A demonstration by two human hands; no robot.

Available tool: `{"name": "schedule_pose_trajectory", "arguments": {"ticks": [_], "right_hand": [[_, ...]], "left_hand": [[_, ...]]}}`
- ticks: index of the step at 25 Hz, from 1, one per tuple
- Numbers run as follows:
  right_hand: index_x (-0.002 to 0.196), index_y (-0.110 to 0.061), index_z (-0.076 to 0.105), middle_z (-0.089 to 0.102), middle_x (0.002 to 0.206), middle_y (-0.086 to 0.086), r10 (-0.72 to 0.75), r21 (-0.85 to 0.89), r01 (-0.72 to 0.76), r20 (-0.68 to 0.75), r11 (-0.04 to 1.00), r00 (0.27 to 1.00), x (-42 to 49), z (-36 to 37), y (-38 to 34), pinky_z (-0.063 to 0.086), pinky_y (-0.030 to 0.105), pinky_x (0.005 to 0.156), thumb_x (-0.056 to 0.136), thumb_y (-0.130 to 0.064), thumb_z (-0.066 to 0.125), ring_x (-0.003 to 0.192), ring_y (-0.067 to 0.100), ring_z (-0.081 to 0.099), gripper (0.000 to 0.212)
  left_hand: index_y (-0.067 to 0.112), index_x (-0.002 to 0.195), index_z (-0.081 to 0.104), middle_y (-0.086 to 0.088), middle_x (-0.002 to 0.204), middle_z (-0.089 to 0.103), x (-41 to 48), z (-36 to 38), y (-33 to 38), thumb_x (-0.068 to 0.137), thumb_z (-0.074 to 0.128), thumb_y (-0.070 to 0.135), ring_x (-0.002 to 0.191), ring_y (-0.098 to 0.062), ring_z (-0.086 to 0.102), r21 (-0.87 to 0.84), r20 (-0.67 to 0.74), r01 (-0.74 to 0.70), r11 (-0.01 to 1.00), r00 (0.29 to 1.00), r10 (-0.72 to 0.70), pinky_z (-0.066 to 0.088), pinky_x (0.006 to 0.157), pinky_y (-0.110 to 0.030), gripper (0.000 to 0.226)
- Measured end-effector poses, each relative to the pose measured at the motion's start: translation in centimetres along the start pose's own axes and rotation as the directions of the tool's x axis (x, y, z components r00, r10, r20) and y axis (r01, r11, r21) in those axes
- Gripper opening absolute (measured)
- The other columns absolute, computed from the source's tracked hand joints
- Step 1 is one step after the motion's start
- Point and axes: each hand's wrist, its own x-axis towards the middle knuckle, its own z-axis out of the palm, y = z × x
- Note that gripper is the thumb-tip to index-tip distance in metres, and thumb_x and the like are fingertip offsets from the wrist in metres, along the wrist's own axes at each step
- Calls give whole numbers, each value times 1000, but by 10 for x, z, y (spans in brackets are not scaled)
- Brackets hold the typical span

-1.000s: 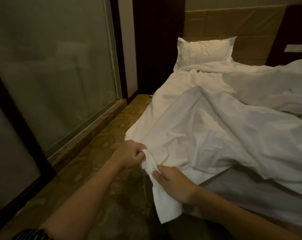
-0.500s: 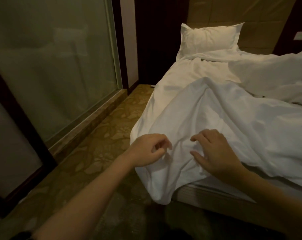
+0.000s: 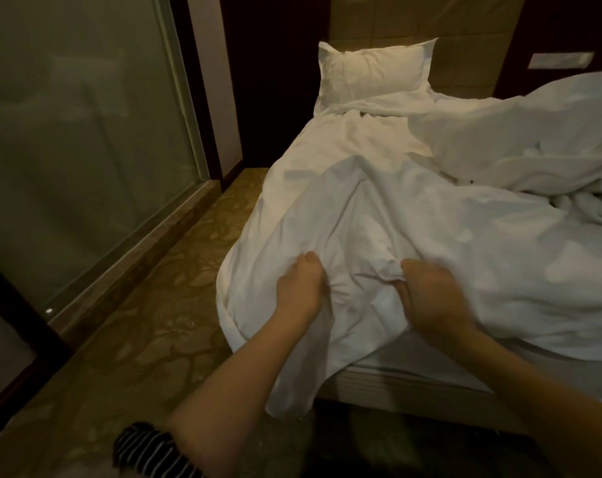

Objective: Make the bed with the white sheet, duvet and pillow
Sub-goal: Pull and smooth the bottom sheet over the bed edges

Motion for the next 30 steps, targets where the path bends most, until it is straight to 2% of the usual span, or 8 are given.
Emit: {"name": "schedule_pose_trajectory", "arguments": {"ticks": [4, 8, 10, 14, 19, 22, 27, 30], "right_hand": [[86, -15, 45, 55, 59, 6, -140, 100, 137, 20, 986, 990, -18, 1, -2, 29, 31, 57, 83, -20, 47, 45, 25, 52, 6], [86, -6, 58, 58, 60, 7, -175, 144, 173, 5, 974, 984, -53, -1, -10, 32, 28, 53, 103, -35, 19, 45, 25, 53, 52], [88, -4, 56, 58, 62, 10, -214, 158, 211, -1, 965, 977, -79, -6, -16, 35, 30, 52, 104, -33, 16, 46, 27, 53, 52], [87, -9, 58, 58, 60, 6, -316, 62, 311, 118, 948, 941, -123, -41, -37, 39, 27, 45, 87, -24, 52, 45, 20, 53, 17], [71, -15, 68, 60, 56, 1, -266, 54, 263, 332, 963, 905, -155, -53, -56, 33, 17, 39, 57, -17, 76, 43, 11, 55, 16], [83, -22, 51, 58, 59, -5, -308, 183, 256, 379, 949, 872, -150, -45, -42, 37, 16, 42, 71, -28, 58, 45, 11, 54, 15], [107, -26, 53, 53, 99, -11, -135, 195, -3, 691, 981, 710, -120, -59, -19, 30, 15, 73, 85, -65, 39, 85, 4, 46, 46], [121, -29, 48, 49, 117, -10, -11, 65, -37, 616, 997, 788, -89, -67, 13, 26, 18, 82, 90, -57, 45, 100, 4, 42, 43]], "left_hand": [[9, 98, 57, -12, 107, 55, -8, -5, -13, 96, 50, 14, 99, -31, 57, 18, 59, -134, 991, 989, 132, 38, 72, -30, 10], [6, 107, 57, -12, 108, 53, -42, -1, -28, 96, 50, 15, 100, -29, 54, 42, 127, -233, 971, 966, 226, 47, 80, -37, 16], [7, 110, 56, -11, 108, 54, -62, 4, -39, 97, 49, 17, 100, -27, 54, 82, 125, -277, 957, 956, 266, 46, 81, -36, 18], [9, 114, 57, -9, 107, 55, -104, 6, -59, 95, 50, 12, 100, -25, 53, 38, 116, -333, 942, 938, 326, 44, 83, -35, 20], [12, 114, 57, -7, 108, 55, -118, 8, -67, 97, 48, 17, 100, -24, 53, 59, 130, -355, 933, 929, 345, 39, 79, -29, 20], [17, 106, 54, -1, 101, 52, -113, 8, -59, 95, 50, 24, 94, -21, 54, 62, 140, -337, 939, 935, 326, 45, 77, -31, 13], [18, 99, 53, 5, 90, 52, -105, 5, -27, 88, 55, 37, 76, -12, 50, -98, -131, -440, 893, 895, 427, 47, 65, -27, 21], [14, 96, 59, 0, 88, 58, -79, 8, 24, 82, 56, 39, 74, -18, 55, -26, -267, -580, 814, 789, 554, 48, 61, -29, 29]]}}
